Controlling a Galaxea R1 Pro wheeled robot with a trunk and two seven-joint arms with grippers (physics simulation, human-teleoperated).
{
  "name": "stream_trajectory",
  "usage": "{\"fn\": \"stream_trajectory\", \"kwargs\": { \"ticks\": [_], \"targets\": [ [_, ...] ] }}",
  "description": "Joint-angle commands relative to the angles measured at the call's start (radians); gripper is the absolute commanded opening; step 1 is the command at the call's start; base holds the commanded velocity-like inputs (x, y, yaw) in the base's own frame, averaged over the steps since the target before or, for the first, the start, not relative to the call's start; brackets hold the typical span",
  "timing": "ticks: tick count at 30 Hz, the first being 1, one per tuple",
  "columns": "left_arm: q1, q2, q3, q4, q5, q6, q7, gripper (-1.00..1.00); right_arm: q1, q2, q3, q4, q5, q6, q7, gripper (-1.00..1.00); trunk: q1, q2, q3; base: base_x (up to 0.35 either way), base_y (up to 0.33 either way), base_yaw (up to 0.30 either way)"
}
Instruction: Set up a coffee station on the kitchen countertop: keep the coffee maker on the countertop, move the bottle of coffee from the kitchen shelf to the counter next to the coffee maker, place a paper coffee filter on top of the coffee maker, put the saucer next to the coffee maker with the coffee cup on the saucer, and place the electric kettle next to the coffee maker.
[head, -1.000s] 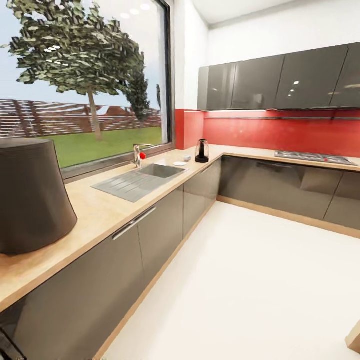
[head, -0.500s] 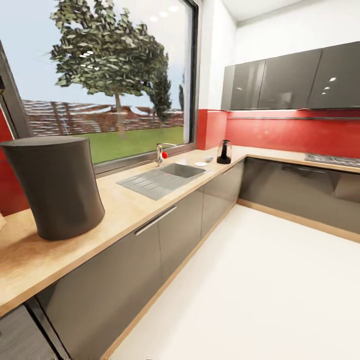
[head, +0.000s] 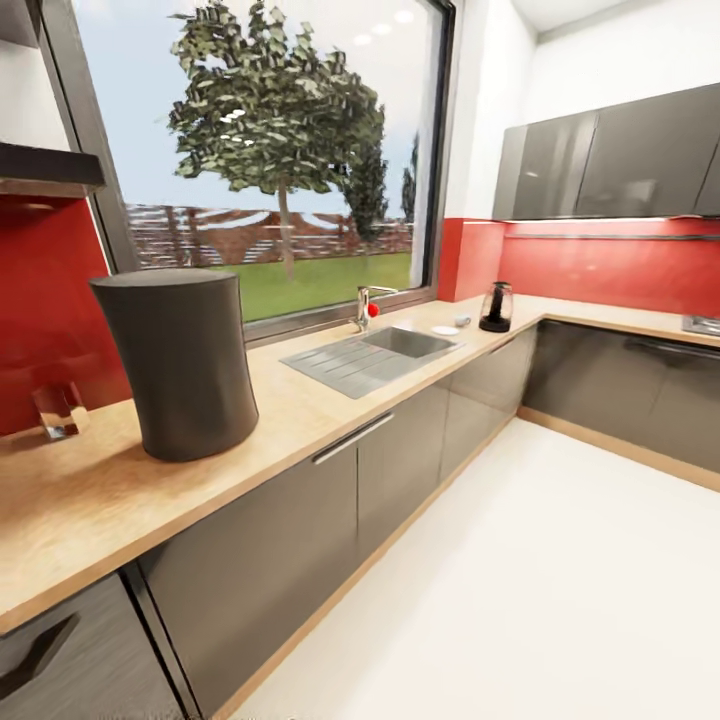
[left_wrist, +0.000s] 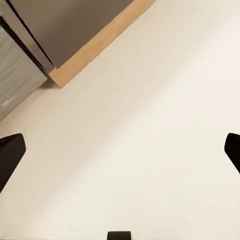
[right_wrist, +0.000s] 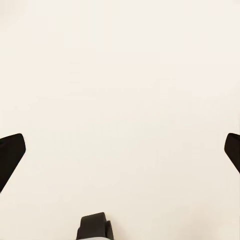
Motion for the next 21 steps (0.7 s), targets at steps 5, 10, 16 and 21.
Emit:
{"fn": "stream_trajectory", "kwargs": {
  "ticks": [5, 10, 16, 21],
  "targets": [
    [-0.001, 0.0, -0.001, 0.001, -0.001, -0.003, -0.001, 1.0, 0.0, 0.0, 0.001, 0.0, -0.01, -0.004, -0.001, 1.0, 0.0, -0.001, -0.001, 0.0, 0.0, 0.277],
    [-0.001, 0.0, -0.001, 0.001, -0.001, -0.003, -0.001, 1.0, 0.0, 0.0, 0.001, 0.0, -0.01, -0.004, 0.0, 1.0, 0.0, -0.001, -0.001, 0.0, -0.002, 0.277],
    [-0.001, 0.0, -0.001, 0.001, -0.002, -0.003, -0.001, 1.0, 0.0, 0.0, 0.001, 0.0, -0.01, -0.004, 0.0, 1.0, 0.0, -0.001, -0.001, 0.0, -0.146, 0.277],
    [-0.001, 0.0, 0.0, 0.001, -0.001, -0.003, -0.001, 1.0, 0.0, 0.0, 0.001, 0.0, -0.011, -0.004, 0.0, 1.0, 0.0, -0.001, -0.001, 0.0, -0.188, 0.277]
  ]
}}
